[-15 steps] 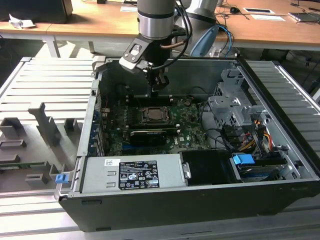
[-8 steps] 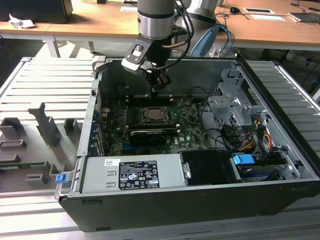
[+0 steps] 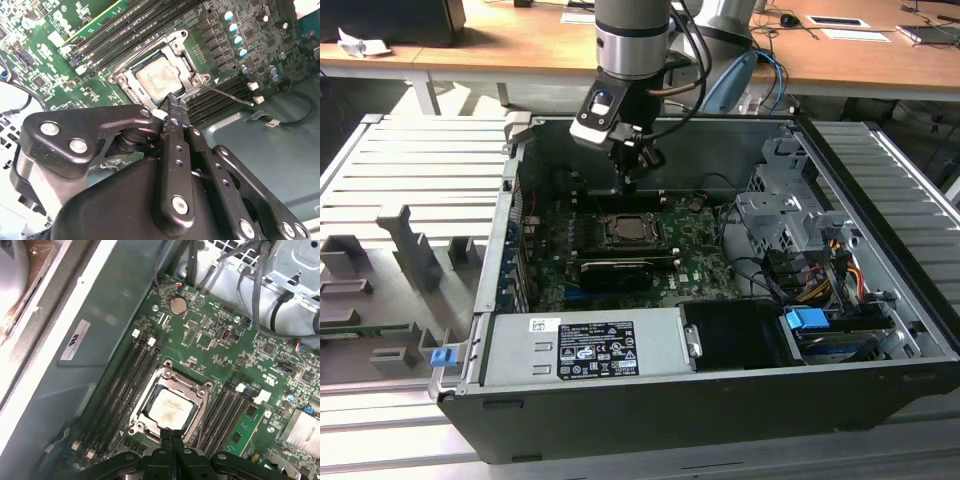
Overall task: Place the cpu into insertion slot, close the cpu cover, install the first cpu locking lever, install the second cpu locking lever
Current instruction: 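Install the first cpu locking lever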
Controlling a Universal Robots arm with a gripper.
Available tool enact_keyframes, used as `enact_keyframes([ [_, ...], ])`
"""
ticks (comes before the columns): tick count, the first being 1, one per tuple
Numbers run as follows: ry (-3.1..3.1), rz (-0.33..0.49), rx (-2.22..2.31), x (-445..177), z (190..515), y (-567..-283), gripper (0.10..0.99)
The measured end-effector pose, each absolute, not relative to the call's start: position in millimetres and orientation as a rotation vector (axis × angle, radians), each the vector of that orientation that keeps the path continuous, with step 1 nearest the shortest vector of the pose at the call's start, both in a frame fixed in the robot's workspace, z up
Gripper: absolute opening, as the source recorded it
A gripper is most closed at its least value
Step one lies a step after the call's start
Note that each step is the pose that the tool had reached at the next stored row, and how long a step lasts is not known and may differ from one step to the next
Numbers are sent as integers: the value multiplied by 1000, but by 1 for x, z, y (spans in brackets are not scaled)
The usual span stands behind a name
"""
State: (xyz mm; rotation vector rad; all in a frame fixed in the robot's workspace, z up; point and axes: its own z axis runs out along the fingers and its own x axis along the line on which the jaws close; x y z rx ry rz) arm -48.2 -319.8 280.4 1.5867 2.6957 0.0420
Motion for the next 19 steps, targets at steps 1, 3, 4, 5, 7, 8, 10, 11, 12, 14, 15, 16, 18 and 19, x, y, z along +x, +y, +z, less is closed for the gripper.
enact_keyframes([
  [1,2702,42,1576,-48,280,-320,106],
  [3,2723,42,1540,-48,280,-320,106],
  [4,2736,42,1517,-48,280,-320,106],
  [5,2749,42,1495,-48,280,-320,106],
  [7,2772,42,1452,-48,280,-320,106],
  [8,2778,43,1441,-48,280,-320,106],
  [10,2792,43,1413,-48,280,-320,106],
  [11,2797,43,1404,-48,280,-320,106],
  [12,2804,43,1390,-48,280,-320,106],
  [14,2821,43,1357,-48,280,-320,106],
  [15,2830,43,1339,-48,280,-320,106],
  [16,2840,43,1317,-48,280,-320,106],
  [18,2852,43,1291,-48,280,-320,106],
  [19,2860,44,1275,-48,280,-320,106],
])
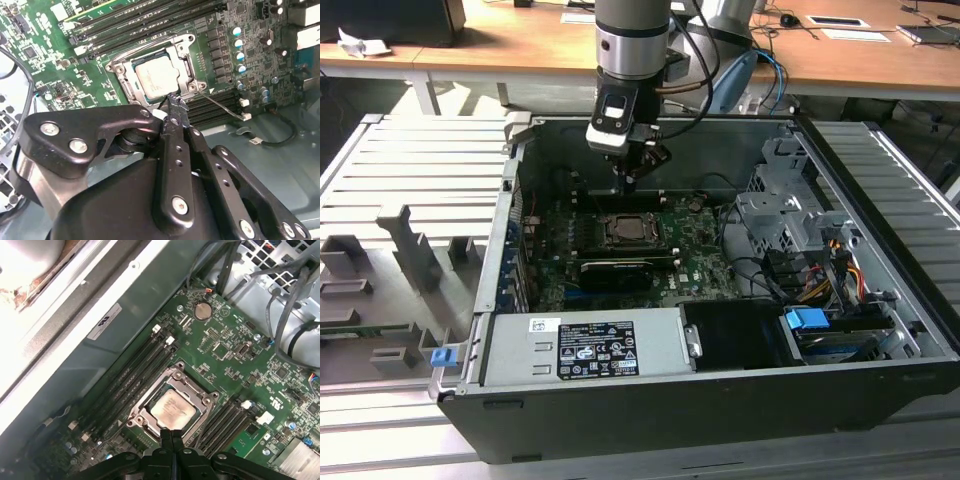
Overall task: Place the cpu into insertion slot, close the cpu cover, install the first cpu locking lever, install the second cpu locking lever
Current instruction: 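Install the first cpu locking lever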
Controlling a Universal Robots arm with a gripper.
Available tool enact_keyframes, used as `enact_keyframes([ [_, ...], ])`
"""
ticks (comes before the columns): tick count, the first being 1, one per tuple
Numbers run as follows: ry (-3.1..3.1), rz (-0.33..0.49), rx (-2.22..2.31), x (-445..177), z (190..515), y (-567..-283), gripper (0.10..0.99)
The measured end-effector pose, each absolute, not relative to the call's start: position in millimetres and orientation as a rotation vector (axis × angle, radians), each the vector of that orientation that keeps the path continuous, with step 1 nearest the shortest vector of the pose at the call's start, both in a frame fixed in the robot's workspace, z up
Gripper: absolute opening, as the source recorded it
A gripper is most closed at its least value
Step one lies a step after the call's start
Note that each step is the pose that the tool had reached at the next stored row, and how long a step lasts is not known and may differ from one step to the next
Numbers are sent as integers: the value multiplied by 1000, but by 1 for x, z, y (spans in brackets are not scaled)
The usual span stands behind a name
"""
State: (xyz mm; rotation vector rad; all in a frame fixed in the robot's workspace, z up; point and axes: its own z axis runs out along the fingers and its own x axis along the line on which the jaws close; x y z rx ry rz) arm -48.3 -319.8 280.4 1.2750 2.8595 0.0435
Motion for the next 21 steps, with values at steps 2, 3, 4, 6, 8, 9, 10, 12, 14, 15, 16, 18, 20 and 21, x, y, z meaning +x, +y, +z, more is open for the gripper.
enact_keyframes([
  [2,2870,44,1252,-48,280,-320,106],
  [3,2874,44,1242,-48,280,-320,106],
  [4,2881,44,1227,-48,280,-320,106],
  [6,2892,44,1201,-48,280,-320,106],
  [8,2903,44,1174,-48,280,-320,106],
  [9,2907,44,1164,-48,280,-320,106],
  [10,2913,44,1150,-48,280,-320,106],
  [12,2922,44,1129,-48,280,-320,106],
  [14,2929,44,1110,-48,280,-320,106],
  [15,2932,44,1102,-48,280,-320,106],
  [16,2936,44,1092,-48,280,-320,106],
  [18,2950,44,1054,-48,280,-320,106],
  [20,2966,44,1009,-48,280,-320,106],
  [21,2970,44,999,-48,280,-320,106],
])
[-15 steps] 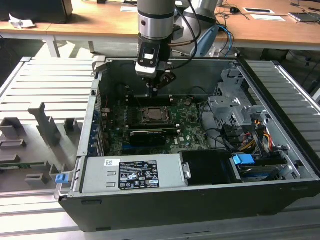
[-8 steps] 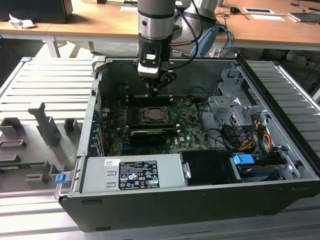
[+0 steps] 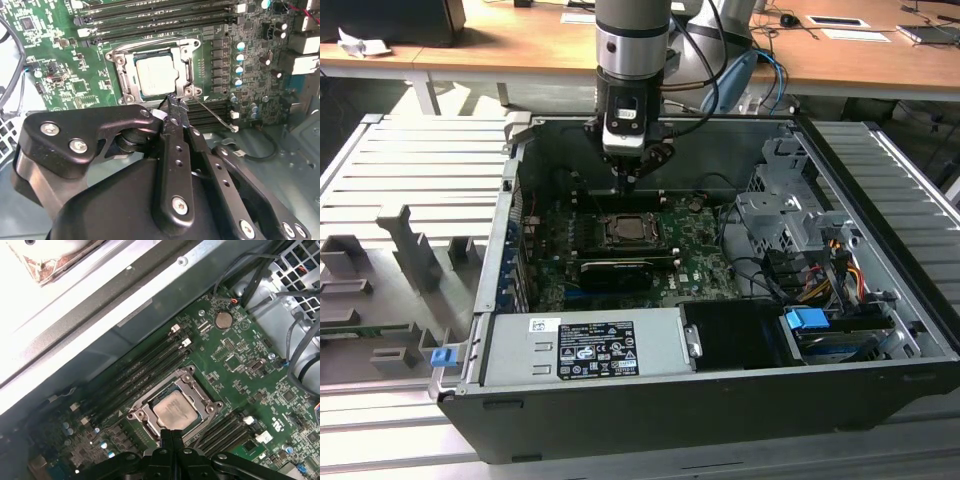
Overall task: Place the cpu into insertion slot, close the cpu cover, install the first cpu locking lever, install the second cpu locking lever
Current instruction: 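Install the first cpu locking lever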
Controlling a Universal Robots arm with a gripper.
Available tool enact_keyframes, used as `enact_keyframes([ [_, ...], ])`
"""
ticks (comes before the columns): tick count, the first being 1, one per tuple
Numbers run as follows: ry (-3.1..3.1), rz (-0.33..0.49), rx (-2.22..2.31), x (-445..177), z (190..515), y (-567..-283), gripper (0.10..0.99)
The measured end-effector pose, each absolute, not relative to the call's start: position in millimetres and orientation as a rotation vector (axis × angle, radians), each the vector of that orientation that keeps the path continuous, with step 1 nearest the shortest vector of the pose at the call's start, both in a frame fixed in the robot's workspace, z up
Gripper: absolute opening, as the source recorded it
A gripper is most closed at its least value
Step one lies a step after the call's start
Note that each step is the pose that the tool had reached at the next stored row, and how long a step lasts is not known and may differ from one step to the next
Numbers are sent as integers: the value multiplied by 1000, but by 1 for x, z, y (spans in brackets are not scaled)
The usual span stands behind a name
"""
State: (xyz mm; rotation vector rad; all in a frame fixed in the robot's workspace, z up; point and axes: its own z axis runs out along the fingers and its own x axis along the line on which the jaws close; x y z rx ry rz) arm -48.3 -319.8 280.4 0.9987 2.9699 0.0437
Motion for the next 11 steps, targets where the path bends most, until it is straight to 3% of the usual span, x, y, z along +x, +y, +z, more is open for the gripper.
enact_keyframes([
  [11,3011,44,872,-48,280,-320,106],
])
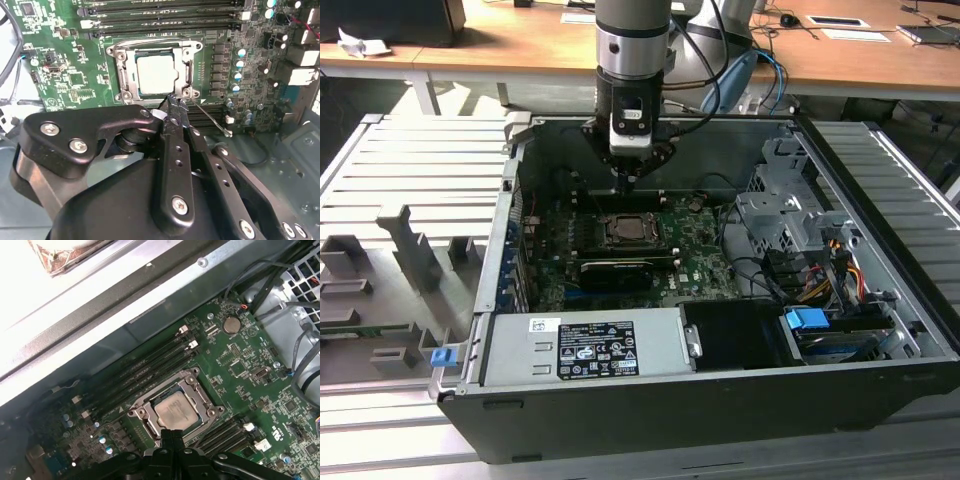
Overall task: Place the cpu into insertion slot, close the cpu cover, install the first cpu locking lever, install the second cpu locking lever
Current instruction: 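Install the first cpu locking lever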
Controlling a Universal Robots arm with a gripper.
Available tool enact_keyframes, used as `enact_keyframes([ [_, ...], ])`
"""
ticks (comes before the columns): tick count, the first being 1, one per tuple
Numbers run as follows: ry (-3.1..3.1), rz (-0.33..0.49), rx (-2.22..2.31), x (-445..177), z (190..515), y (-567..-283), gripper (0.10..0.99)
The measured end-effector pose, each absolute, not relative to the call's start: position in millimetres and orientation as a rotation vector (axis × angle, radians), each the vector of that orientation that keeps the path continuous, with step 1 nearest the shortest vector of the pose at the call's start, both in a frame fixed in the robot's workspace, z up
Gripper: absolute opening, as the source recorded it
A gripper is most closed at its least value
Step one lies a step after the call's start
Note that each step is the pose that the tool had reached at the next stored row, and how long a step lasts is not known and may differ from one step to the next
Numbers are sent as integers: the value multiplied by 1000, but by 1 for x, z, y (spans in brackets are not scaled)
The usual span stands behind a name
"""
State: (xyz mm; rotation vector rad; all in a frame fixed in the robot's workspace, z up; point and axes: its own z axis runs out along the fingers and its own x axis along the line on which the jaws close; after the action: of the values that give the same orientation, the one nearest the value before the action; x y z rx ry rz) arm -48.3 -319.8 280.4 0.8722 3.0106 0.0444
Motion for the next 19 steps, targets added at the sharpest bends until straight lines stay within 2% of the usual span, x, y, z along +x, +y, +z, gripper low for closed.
enact_keyframes([
  [19,3080,45,597,-48,280,-320,106],
])
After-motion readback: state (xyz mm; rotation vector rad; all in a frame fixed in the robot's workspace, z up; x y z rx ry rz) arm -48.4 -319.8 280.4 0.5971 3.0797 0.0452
